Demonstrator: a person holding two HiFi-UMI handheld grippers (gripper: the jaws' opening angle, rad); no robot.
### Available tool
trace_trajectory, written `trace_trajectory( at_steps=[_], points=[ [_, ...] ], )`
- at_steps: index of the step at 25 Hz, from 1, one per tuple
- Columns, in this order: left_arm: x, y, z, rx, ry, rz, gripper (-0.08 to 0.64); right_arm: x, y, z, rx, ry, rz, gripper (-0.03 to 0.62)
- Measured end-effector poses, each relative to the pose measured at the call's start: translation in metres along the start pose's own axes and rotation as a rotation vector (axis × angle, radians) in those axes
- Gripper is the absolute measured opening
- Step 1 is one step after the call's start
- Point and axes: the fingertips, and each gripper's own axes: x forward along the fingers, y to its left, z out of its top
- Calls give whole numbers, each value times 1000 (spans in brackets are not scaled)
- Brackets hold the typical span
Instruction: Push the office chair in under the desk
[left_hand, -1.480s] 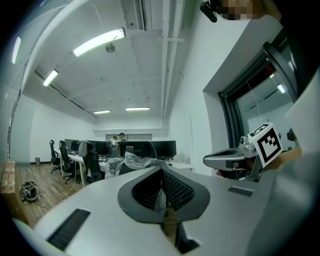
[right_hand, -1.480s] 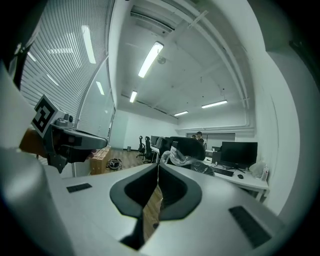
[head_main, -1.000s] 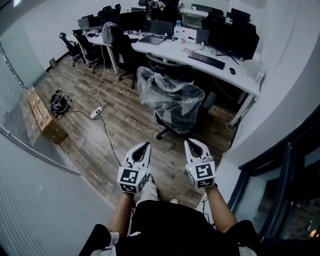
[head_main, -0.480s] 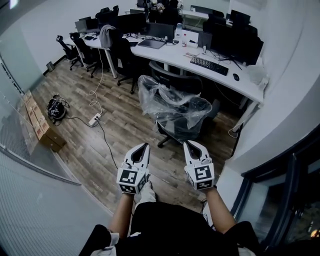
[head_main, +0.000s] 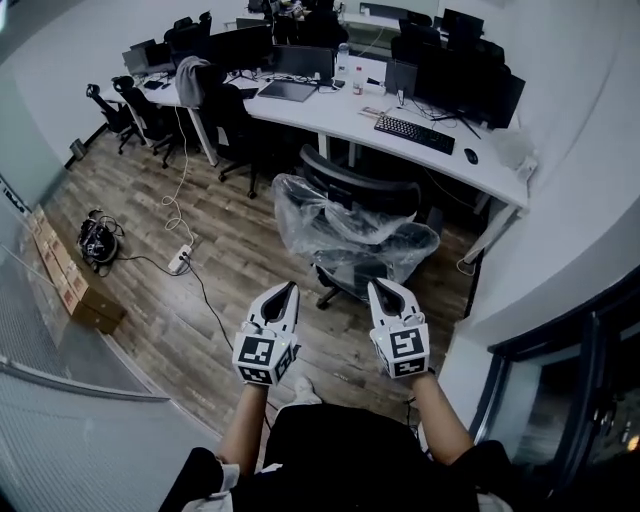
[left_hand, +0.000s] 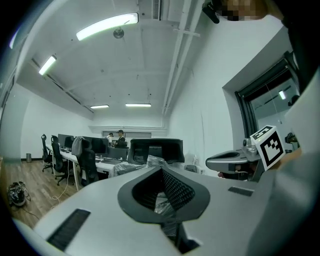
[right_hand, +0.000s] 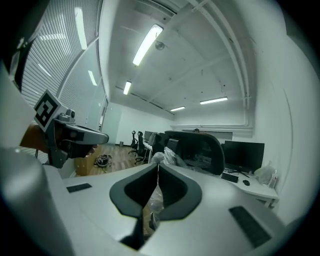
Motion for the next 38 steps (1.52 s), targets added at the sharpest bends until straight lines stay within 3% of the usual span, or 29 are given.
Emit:
trace_trajectory(
  at_steps=[11, 16, 23, 29, 33, 38],
  points=[
    [57, 103, 9, 2, 1, -98, 15, 96, 9, 25, 10, 30, -106, 25],
    [70, 131, 6, 3, 7, -160, 15, 117, 18, 22, -6, 61, -163, 25],
    [84, 134, -7, 17, 38, -266, 15, 120, 20, 7, -10, 121, -218, 25],
    [99, 133, -15, 74, 50, -293, 15, 112, 8, -3, -30, 170, -255, 26],
    [116, 132, -14, 159, 60, -314, 15, 115, -10, -9, -53, 195, -279, 26],
    [147, 132, -8, 179, 68, -348, 15, 125, -35, -9, -60, 208, -287, 26]
  ],
)
